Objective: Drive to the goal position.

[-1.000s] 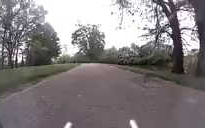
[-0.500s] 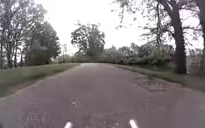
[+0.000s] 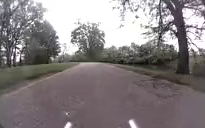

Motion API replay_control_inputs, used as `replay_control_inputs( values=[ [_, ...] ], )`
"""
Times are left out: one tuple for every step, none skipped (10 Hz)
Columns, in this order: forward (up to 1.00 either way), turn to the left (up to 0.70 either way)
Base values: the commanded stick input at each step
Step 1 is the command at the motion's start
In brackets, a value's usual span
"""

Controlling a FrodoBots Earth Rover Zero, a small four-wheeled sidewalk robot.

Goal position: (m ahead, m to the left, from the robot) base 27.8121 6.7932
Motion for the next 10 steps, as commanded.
replay_control_inputs(
  values=[
    [0.7, 0.0],
    [0.7, 0.0],
    [0.7, 0.0],
    [0.7, 0.0],
    [0.7, 0.0],
    [0.7, 0.0],
    [0.7, 0.0],
    [0.7, 0.0],
    [0.7, 0.0],
    [0.7, 0.0]
  ],
)
